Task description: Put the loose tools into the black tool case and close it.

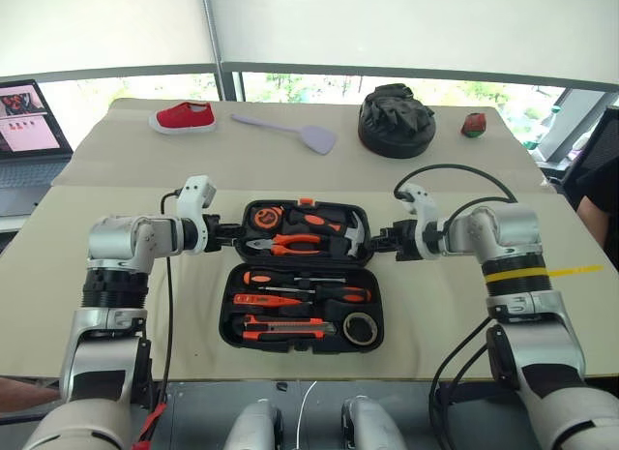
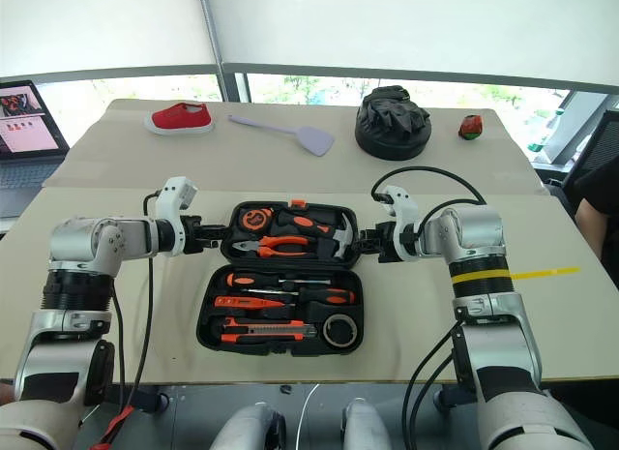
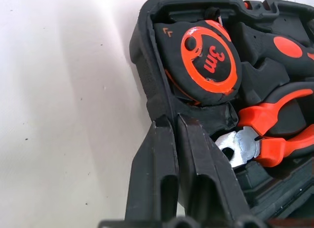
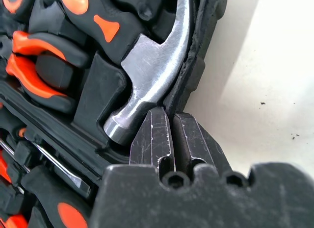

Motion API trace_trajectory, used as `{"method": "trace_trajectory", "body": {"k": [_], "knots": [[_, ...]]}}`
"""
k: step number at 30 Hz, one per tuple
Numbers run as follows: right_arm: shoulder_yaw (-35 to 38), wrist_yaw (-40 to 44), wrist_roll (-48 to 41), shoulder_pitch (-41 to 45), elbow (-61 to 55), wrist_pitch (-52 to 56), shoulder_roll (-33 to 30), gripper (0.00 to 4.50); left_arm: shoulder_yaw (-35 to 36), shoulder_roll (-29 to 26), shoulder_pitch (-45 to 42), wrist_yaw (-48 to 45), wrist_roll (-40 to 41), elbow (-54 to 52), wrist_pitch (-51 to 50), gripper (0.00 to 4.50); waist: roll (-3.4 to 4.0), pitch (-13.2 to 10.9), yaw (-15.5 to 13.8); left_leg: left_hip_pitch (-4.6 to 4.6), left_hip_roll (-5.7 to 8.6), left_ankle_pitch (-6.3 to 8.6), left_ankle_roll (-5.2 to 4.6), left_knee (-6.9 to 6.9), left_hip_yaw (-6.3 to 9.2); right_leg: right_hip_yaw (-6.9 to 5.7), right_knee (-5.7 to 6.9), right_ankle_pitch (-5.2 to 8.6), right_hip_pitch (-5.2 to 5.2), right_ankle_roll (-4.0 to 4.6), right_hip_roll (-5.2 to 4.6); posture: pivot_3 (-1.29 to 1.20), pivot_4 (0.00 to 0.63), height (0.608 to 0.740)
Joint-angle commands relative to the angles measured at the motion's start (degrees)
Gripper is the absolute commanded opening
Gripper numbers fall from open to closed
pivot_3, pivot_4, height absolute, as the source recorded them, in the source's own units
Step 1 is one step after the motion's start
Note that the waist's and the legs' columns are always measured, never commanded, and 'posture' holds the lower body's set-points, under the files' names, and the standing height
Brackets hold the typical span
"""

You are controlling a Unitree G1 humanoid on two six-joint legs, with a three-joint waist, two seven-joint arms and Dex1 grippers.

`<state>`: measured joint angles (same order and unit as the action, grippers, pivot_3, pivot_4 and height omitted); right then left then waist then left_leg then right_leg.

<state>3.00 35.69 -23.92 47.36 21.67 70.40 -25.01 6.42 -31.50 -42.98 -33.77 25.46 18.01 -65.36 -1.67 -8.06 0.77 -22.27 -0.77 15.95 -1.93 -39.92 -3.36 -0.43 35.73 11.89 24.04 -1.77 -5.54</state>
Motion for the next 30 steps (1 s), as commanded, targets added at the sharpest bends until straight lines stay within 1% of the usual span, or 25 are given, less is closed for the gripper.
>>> {"method": "trace_trajectory", "body": {"k": [1,3,5,7,8,9,11,13,15,16,17,18,19,21,22,24,25,27,28,29,30], "knots": [[5.2,1.9,-2.3,-1.8,-7.4,-13.0,1.3,0.00,4.8,3.4,1.6,0.4,1.9,-1.3,7.4,0.04,0.00,0.0,0.0,-0.04,0.01,-0.04,0.05,0.00,-0.01,0.07,0.02,0.00,0.11,0.00,-0.02,0.00,0.150,0.740],[4.5,5.0,-1.7,-4.6,-12.6,-20.8,0.5,0.00,9.3,5.6,3.1,0.3,3.6,-3.9,13.6,0.04,0.04,-0.1,-0.1,-0.13,0.01,-0.10,0.10,0.00,0.00,0.09,0.05,-0.02,0.22,0.03,-0.01,0.00,0.150,0.740],[2.9,7.4,0.3,-7.3,-16.0,-28.6,-0.6,0.00,12.2,7.2,4.9,-0.3,4.9,-6.8,19.0,0.04,0.04,-0.1,-0.1,-0.37,0.00,-0.10,0.11,0.01,0.00,0.09,0.13,-0.03,0.43,0.04,-0.02,0.00,0.150,0.740],[0.1,10.7,5.7,-12.8,-20.1,-44.1,-3.4,0.00,14.7,8.7,10.2,-4.4,6.4,-12.8,28.0,0.04,0.04,-0.1,-0.1,-0.88,0.02,-0.14,0.18,0.00,-0.01,0.10,0.16,-0.06,0.96,0.05,-0.04,0.00,0.150,0.740],[-0.8,11.6,8.3,-15.6,-21.3,-51.0,-4.7,0.00,14.7,8.6,13.4,-6.5,6.3,-16.1,31.7,0.04,0.04,-0.1,-0.1,-1.15,0.05,-0.37,0.57,-0.01,-0.07,0.13,0.15,-0.09,1.29,0.03,-0.05,0.00,0.150,0.740],[-1.2,12.4,10.3,-18.2,-21.4,-58.4,-5.5,0.00,14.1,7.9,16.3,-8.3,6.0,-18.4,33.5,0.04,0.04,-0.1,0.0,-1.17,0.05,-0.39,0.60,0.02,-0.10,0.14,0.13,-0.09,1.32,0.03,-0.04,0.00,0.150,0.740],[-2.8,13.8,15.4,-24.4,-20.4,-73.5,-8.4,0.00,14.0,7.7,21.5,-9.1,5.3,-22.3,37.1,0.04,0.04,-0.1,0.0,-1.12,0.04,-0.32,0.57,0.09,-0.12,0.12,0.07,-0.08,1.33,0.02,-0.01,0.00,0.150,0.740],[-4.7,10.8,23.3,-29.6,-16.4,-90.2,-11.4,0.00,12.3,6.5,29.1,-12.6,1.6,-25.3,45.1,0.04,0.05,-0.1,0.0,-1.06,0.03,-0.16,0.50,0.18,-0.15,0.11,-0.06,-0.06,1.28,-0.01,-0.03,0.00,0.150,0.740],[-4.9,6.5,27.4,-31.8,-12.2,-99.0,-12.0,0.00,11.0,5.4,34.9,-14.8,-1.2,-26.5,51.8,0.04,0.08,-0.1,0.2,-0.93,0.01,-0.01,0.45,0.18,-0.24,0.10,-0.28,-0.04,1.12,-0.03,-0.04,0.00,0.150,0.740],[-4.6,1.4,32.7,-32.2,-9.7,-107.2,-12.7,0.00,10.9,5.4,37.4,-16.5,-2.4,-25.9,57.3,0.04,0.10,-0.1,0.3,-0.82,-0.02,0.02,0.43,0.18,-0.35,0.10,-0.45,-0.04,1.02,-0.03,-0.05,0.00,0.150,0.740],[-5.3,0.3,34.4,-32.8,-7.3,-111.5,-13.2,0.38,10.7,5.0,39.8,-17.9,-3.7,-25.1,62.4,0.00,0.11,-0.1,0.3,-0.71,-0.06,0.04,0.39,0.16,-0.45,0.12,-0.62,-0.04,0.85,-0.03,-0.08,0.00,0.150,0.740],[-5.8,-2.9,38.2,-33.0,-5.0,-116.8,-13.9,0.77,10.7,4.8,41.8,-18.9,-4.6,-24.2,66.1,0.00,0.11,-0.1,0.3,-0.50,-0.06,0.10,0.28,0.16,-0.51,0.12,-0.82,-0.04,0.64,-0.02,-0.10,0.00,0.150,0.740],[-6.8,-4.3,40.3,-33.4,-2.6,-120.0,-14.5,0.99,10.7,4.5,43.6,-19.7,-5.0,-23.4,68.4,0.00,0.10,-0.1,0.2,-0.18,-0.06,0.37,-0.17,0.14,-0.57,0.11,-0.90,-0.02,0.32,-0.02,-0.12,0.00,0.150,0.740],[-8.5,-6.3,43.0,-34.5,1.5,-123.3,-15.2,1.74,9.8,2.9,47.2,-21.4,-6.0,-21.8,70.5,0.74,0.08,-0.1,0.3,0.36,-0.11,0.46,-0.31,0.14,-0.71,0.16,-0.81,0.15,-0.05,0.19,-0.17,0.00,0.150,0.740],[-9.0,-7.3,44.2,-34.8,2.9,-124.3,-15.6,2.02,9.4,2.3,48.5,-21.9,-6.2,-21.2,71.5,1.00,0.08,-0.1,0.3,0.47,-0.16,0.44,-0.29,0.14,-0.75,0.22,-0.78,0.22,-0.08,0.32,-0.13,0.00,0.150,0.740],[-8.7,-9.3,45.2,-35.0,5.0,-126.5,-16.7,2.75,9.3,0.9,50.3,-22.1,-6.9,-20.0,72.5,1.75,0.08,-0.1,0.3,0.63,-0.20,0.40,-0.30,0.15,-0.83,0.49,-0.60,0.24,-0.05,0.34,0.03,0.00,0.150,0.740],[-8.2,-9.7,44.5,-35.2,5.7,-126.5,-17.5,3.02,9.9,0.4,50.7,-21.4,-7.2,-19.3,72.5,2.08,0.06,-0.1,0.3,0.71,-0.21,0.39,-0.29,0.15,-0.87,0.64,-0.52,0.20,-0.03,0.29,0.12,0.00,0.150,0.740],[-7.2,-10.4,42.8,-35.5,6.5,-126.1,-19.0,3.75,10.8,-0.6,50.9,-20.7,-6.2,-18.7,71.0,2.89,0.04,-0.1,-0.2,0.86,-0.24,0.39,-0.29,0.15,-0.88,0.71,-0.49,0.18,-0.15,0.23,0.17,0.00,0.150,0.740],[-6.2,-8.3,39.0,-37.1,6.0,-123.8,-20.6,4.03,10.7,-2.2,50.4,-21.3,-6.0,-18.1,69.5,3.19,0.04,-0.1,-0.4,0.87,-0.23,0.39,-0.29,0.15,-0.89,0.71,-0.50,0.18,-0.19,0.21,0.14,0.00,0.150,0.740],[-5.6,-6.9,36.4,-38.2,5.5,-122.1,-21.7,4.03,10.5,-3.4,50.0,-21.9,-5.9,-17.7,68.5,3.19,0.04,-0.1,-0.7,0.88,-0.23,0.39,-0.29,0.15,-0.89,0.70,-0.53,0.15,-0.23,0.16,0.12,0.00,0.150,0.740],[-5.2,-3.9,30.9,-40.4,2.9,-118.6,-22.6,3.85,10.3,-4.4,48.9,-22.2,-5.8,-17.2,67.4,3.26,0.03,-0.1,-0.9,0.87,-0.21,0.40,-0.32,0.14,-0.89,0.70,-0.58,0.14,-0.27,0.11,0.07,0.00,0.150,0.740]]}}
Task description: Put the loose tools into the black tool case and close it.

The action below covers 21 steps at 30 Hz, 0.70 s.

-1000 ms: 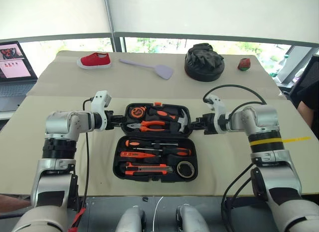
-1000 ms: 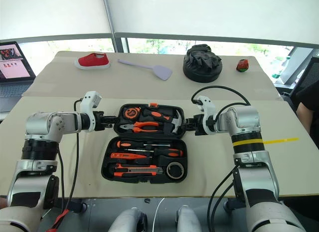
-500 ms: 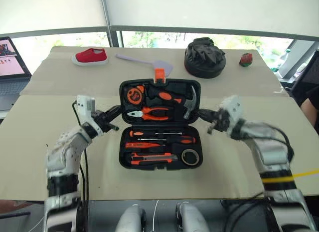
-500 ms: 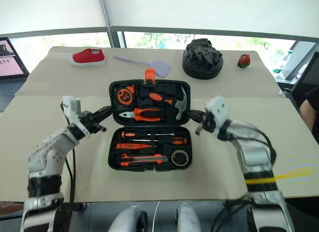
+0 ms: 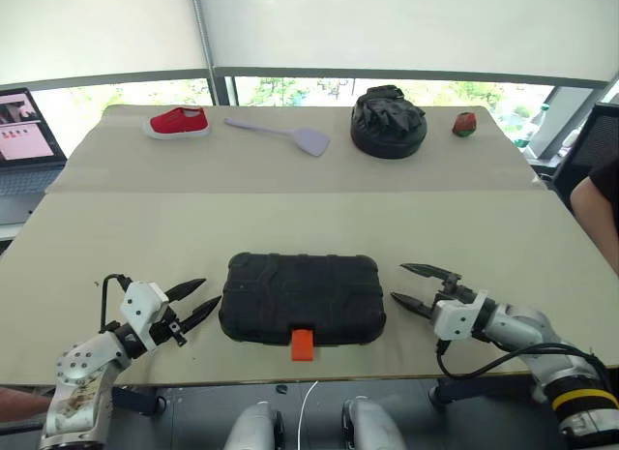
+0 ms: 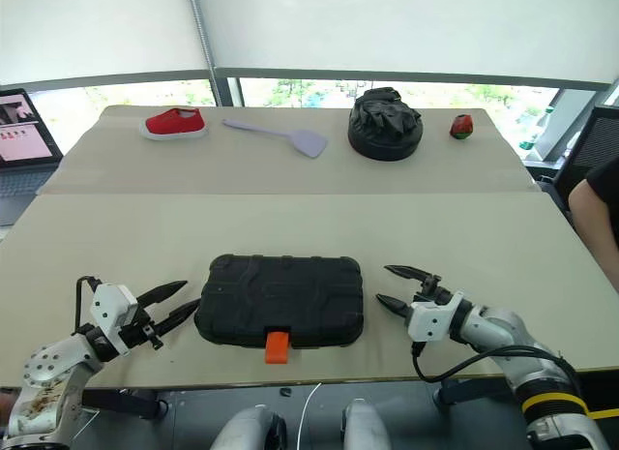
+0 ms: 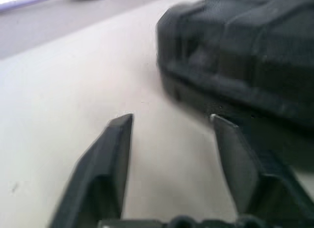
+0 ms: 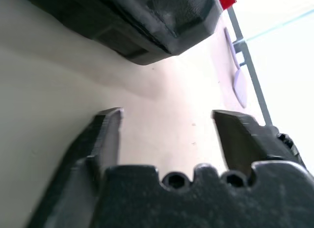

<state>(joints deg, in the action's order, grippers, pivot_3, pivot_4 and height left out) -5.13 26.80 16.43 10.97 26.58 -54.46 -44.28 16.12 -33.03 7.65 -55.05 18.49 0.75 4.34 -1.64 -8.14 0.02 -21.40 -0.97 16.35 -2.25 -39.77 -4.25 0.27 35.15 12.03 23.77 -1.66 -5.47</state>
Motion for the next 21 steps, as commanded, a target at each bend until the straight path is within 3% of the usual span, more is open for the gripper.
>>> {"method": "trace_trajectory", "body": {"k": [1,4,9,12,15,21], "knots": [[3.1,7.2,-13.3,-5.6,-4.1,8.8,-3.9,3.70,0.5,-3.5,-2.4,-0.9,1.3,0.4,-3.0,3.28,0.00,0.0,-0.3,-0.01,0.01,0.03,-0.06,0.00,-0.01,0.00,-0.04,0.00,-0.03,-0.03,-0.03,0.00,0.150,0.740],[2.8,13.5,-23.1,-9.6,-13.0,14.6,-5.6,2.79,-0.3,-4.9,-5.4,-0.9,1.7,1.2,-5.6,3.28,-0.01,0.0,-0.5,0.00,0.02,0.14,-0.23,0.01,-0.03,0.01,-0.14,-0.01,-0.11,-0.09,-0.15,0.00,0.150,0.740],[0.6,25.9,-41.8,-17.9,-34.2,38.8,-11.7,1.09,-5.1,-5.3,-18.1,-2.3,1.5,5.2,-10.9,1.85,0.02,0.0,-0.2,0.00,0.00,0.17,-0.26,0.00,-0.03,0.01,-0.07,-0.04,-0.08,-0.14,-0.20,0.00,0.150,0.740],[-0.2,27.4,-44.4,-18.4,-41.5,46.5,-12.3,0.15,-9.3,-4.6,-25.3,-2.8,-1.5,10.1,-11.4,0.97,-0.02,0.0,-0.5,0.02,-0.01,0.17,-0.25,-0.01,0.02,-0.06,-0.08,-0.05,-0.12,-0.13,-0.16,0.00,0.150,0.740],[-5.3,32.0,-38.2,-18.0,-46.0,51.4,-14.9,0.00,-15.6,-5.7,-33.5,-4.0,-7.1,16.7,-13.0,0.08,-0.02,0.0,-0.5,-0.03,0.04,0.17,-0.26,-0.01,-0.02,-0.03,-0.11,-0.05,-0.08,-0.15,-0.12,0.00,0.150,0.740],[-11.3,33.4,-33.8,-12.8,-48.9,58.7,-11.0,0.00,-20.1,-4.2,-38.9,-7.1,-8.9,22.0,-13.5,0.08,-0.15,0.0,-0.3,-0.67,0.09,0.16,-0.26,-0.23,-0.03,0.03,-0.06,-0.10,0.50,-0.21,0.14,0.00,0.150,0.740]]}}
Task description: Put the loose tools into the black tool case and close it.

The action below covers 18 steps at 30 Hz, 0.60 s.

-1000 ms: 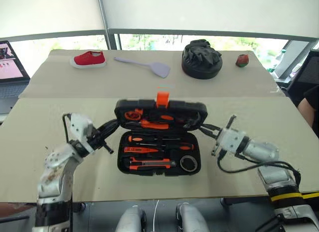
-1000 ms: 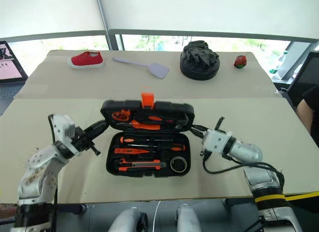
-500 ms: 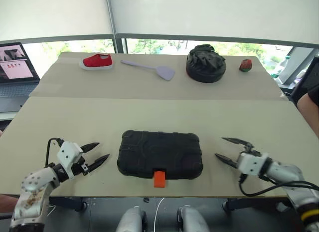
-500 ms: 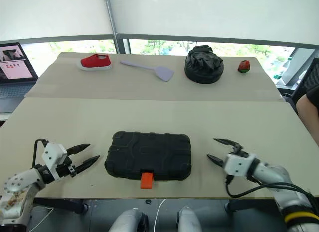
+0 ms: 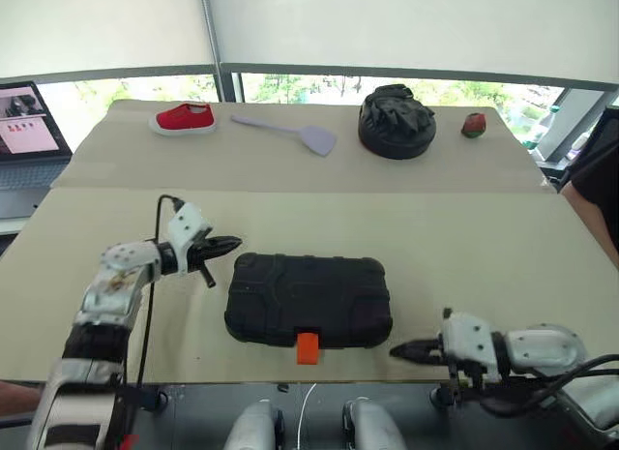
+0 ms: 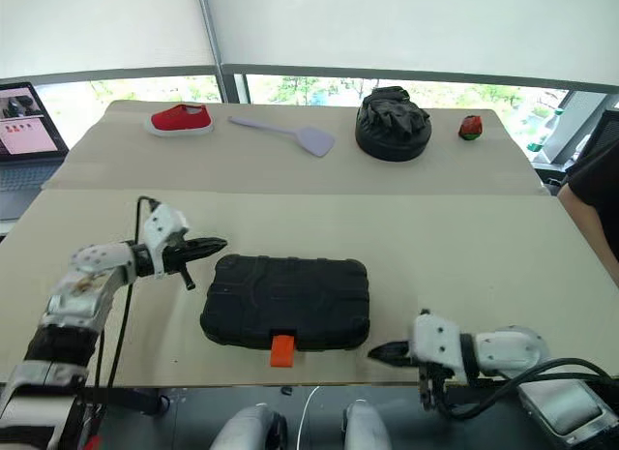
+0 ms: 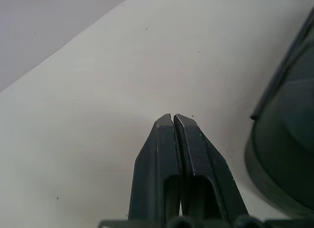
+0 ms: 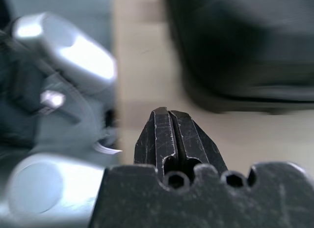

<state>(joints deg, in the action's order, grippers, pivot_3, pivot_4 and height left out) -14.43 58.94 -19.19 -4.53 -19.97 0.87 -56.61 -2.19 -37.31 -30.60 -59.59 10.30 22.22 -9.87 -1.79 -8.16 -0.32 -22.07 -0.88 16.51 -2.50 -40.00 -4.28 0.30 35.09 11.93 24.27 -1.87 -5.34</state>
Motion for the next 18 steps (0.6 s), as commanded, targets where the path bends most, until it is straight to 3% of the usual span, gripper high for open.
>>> {"method": "trace_trajectory", "body": {"k": [1,8,12,18], "knots": [[-2.5,1.3,2.0,3.4,-2.5,4.4,2.1,0.00,-2.2,0.0,-0.5,-3.0,-0.9,0.6,0.3,0.08,0.00,0.0,0.1,-0.01,0.02,0.00,0.00,-0.03,-0.01,0.00,0.00,0.00,0.00,0.00,0.03,0.00,0.150,0.740],[-2.9,-2.6,1.7,10.5,-0.3,10.9,12.1,0.00,-2.3,-1.3,3.4,-4.5,-0.1,-2.1,-4.6,0.08,-0.15,-0.1,0.2,-0.01,-0.08,0.00,0.00,-0.07,-0.01,0.00,0.00,-0.02,-0.01,0.00,0.04,0.00,0.150,0.740],[-3.2,-6.5,10.1,16.7,9.9,6.9,16.5,0.00,1.3,-2.4,8.6,-4.7,4.0,-9.0,-9.3,0.08,-0.14,-0.1,0.9,0.07,-0.10,-0.01,0.01,-0.04,0.00,0.07,0.09,-0.02,-0.01,0.01,0.02,0.00,0.150,0.740],[-1.7,-10.6,14.8,24.4,22.0,1.5,22.0,0.00,6.1,-2.8,16.6,-2.8,9.2,-20.6,-15.1,0.08,-0.14,-0.1,1.0,0.05,-0.09,-0.02,0.04,-0.03,-0.01,0.06,0.13,-0.03,0.02,-0.01,-0.05,0.00,0.150,0.740]]}}
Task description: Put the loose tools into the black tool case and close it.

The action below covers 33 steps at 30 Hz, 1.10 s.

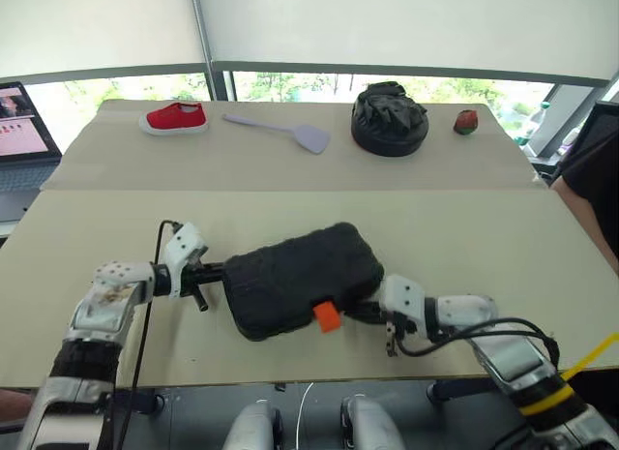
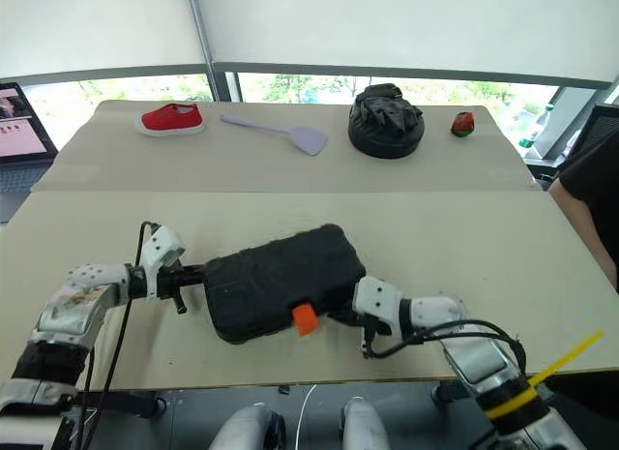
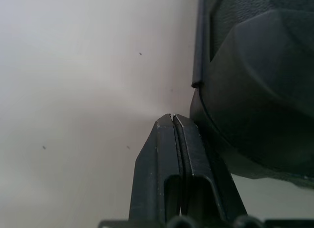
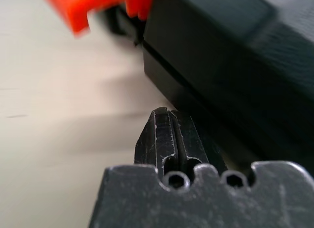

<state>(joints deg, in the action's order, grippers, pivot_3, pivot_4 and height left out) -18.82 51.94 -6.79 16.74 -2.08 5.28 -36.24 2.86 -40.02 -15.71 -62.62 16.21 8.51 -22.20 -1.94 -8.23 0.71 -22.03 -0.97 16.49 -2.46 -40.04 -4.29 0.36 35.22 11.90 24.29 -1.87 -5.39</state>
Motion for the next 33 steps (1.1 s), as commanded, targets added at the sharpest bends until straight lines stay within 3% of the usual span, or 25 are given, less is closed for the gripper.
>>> {"method": "trace_trajectory", "body": {"k": [1,6,10,12,18,23,28,33], "knots": [[2.9,-3.9,3.1,4.0,5.6,-3.6,2.0,0.00,1.4,-0.5,2.7,0.9,3.2,-8.2,-3.6,0.08,0.00,0.0,0.0,0.00,0.00,-0.01,0.01,0.00,0.00,0.00,0.01,-0.01,0.00,0.00,-0.01,0.00,0.150,0.740],[4.7,-1.8,2.8,4.8,8.4,-5.8,1.5,0.00,6.3,-2.3,5.7,3.1,7.5,-15.1,-9.5,0.08,0.01,0.0,-0.4,-0.04,0.01,-0.01,0.03,0.04,0.03,-0.04,-0.01,-0.01,0.02,0.00,-0.05,0.00,0.150,0.740],[8.7,4.6,-4.4,-1.2,1.9,-2.2,-2.1,0.00,6.2,-14.1,5.7,-7.5,8.7,-14.3,-11.4,0.08,0.04,0.0,-0.3,-0.03,0.02,-0.01,0.03,0.18,0.04,-0.06,-0.02,-0.01,0.06,0.02,-0.05,0.00,0.150,0.740],[10.7,6.2,-6.4,-5.4,-1.4,-1.1,-4.4,0.00,4.0,-14.9,-0.3,-9.5,11.3,-14.3,-14.4,0.08,0.11,-0.1,-1.0,-0.02,0.02,-0.01,0.03,0.22,0.10,-0.13,-0.07,0.01,0.02,0.04,-0.06,0.00,0.150,0.740],[14.8,5.6,-9.1,-12.2,-7.3,2.0,-6.2,0.00,-5.5,-4.1,-13.6,-5.0,13.1,-17.6,-20.0,0.08,0.11,-0.1,-1.5,-0.02,0.14,-0.03,0.04,-0.05,0.08,-0.01,-0.11,-0.07,-0.17,-0.11,-0.04,0.00,0.150,0.740],[18.3,2.9,-11.4,-14.3,-12.8,4.9,-5.4,0.00,-16.4,6.4,-18.4,4.9,2.1,-12.8,-14.8,0.08,0.06,-0.1,-0.7,-0.06,0.20,-0.02,0.02,-0.08,0.08,0.22,-0.11,-0.08,-0.10,-0.12,0.20,0.00,0.150,0.740],[20.4,1.5,-14.1,-16.2,-19.0,8.1,-5.4,0.00,-27.8,7.9,-18.9,4.7,-7.2,-9.3,-11.0,0.08,0.12,0.0,-1.0,0.02,0.21,-0.02,0.02,0.01,0.12,0.26,-0.14,-0.07,-0.17,-0.09,0.27,0.00,0.150,0.740],[19.5,0.0,-14.8,-14.8,-22.4,10.3,-4.4,0.00,-29.0,9.5,-17.4,3.8,-6.9,-8.8,-12.2,0.08,0.19,0.4,-1.3,0.20,0.16,0.00,-0.02,-0.02,0.10,0.33,-0.14,-0.05,-0.35,-0.13,0.19,0.00,0.150,0.740]]}}
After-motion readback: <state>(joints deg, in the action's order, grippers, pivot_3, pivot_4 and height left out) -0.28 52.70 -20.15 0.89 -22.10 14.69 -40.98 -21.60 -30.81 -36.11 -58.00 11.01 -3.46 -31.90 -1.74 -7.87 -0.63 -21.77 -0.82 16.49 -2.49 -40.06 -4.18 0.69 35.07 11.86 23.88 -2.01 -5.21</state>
